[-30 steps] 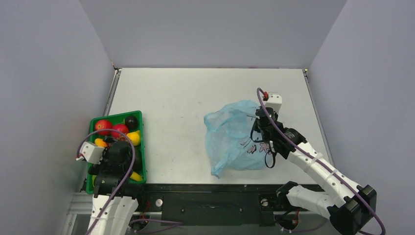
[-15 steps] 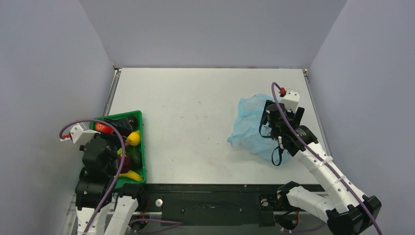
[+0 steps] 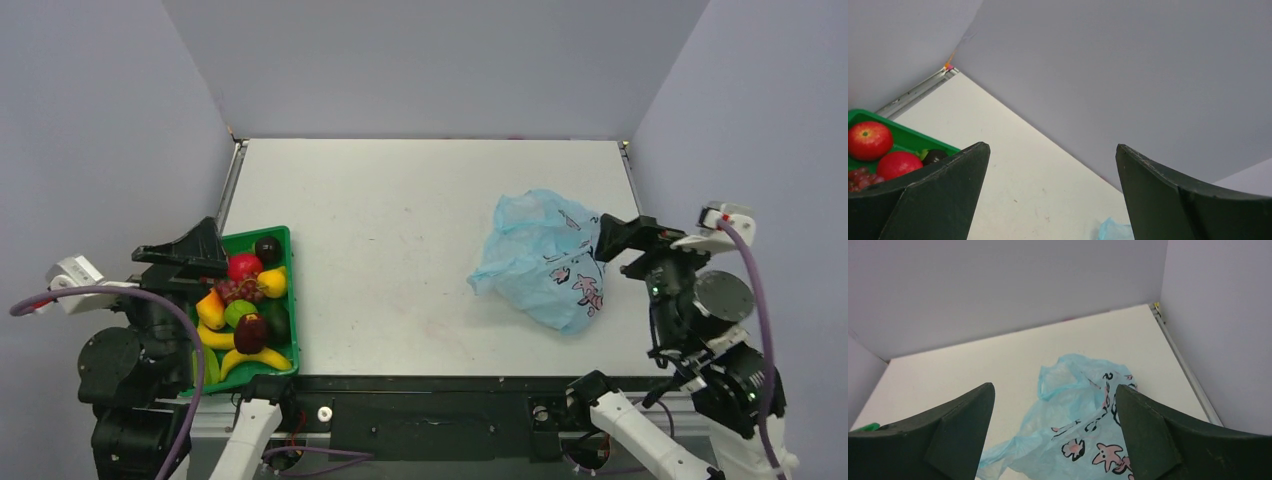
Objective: Take the fake fruits out of the plastic bag
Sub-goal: Reset both arms
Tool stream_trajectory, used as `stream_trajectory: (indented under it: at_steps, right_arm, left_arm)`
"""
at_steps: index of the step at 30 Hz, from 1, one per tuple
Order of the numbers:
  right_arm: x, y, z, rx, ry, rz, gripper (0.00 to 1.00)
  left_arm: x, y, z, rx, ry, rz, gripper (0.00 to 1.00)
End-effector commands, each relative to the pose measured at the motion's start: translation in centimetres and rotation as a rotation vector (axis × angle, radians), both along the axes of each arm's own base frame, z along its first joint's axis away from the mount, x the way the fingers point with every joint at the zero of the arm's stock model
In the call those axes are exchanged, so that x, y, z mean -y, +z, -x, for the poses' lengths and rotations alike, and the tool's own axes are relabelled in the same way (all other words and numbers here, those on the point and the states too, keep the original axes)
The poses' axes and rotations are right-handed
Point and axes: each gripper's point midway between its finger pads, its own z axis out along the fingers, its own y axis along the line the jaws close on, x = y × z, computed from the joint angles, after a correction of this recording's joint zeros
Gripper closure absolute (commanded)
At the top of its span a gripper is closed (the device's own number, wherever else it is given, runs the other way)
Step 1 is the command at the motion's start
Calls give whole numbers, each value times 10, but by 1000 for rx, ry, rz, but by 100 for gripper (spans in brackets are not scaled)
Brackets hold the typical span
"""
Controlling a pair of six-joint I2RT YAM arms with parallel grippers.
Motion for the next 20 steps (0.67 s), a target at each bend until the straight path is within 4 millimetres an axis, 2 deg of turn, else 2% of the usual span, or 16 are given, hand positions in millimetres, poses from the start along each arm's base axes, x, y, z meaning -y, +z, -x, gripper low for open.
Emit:
stream_trajectory:
  at_steps: [1, 5, 7, 13, 17, 20]
  right_arm:
    - [19, 43, 30, 140, 5, 11, 14]
    - [43, 67, 54, 244, -59, -25, 13]
    - [53, 72, 62, 276, -101, -53, 13]
    - [76, 77, 79, 342, -192, -116, 13]
    - [77, 77, 82, 355, -192, -131, 13]
    - [87, 75, 86, 338, -251, -168, 13]
  left_arm:
    - [-4, 43, 18, 91, 7, -57, 3]
    - [-6, 67, 34, 147, 13, -74, 3]
    - [-7, 72, 39, 161, 15, -80, 3]
    - [-6, 71, 36, 149, 9, -95, 3]
    - [-3, 65, 29, 120, 0, -99, 3]
    - [1, 61, 23, 98, -22, -92, 3]
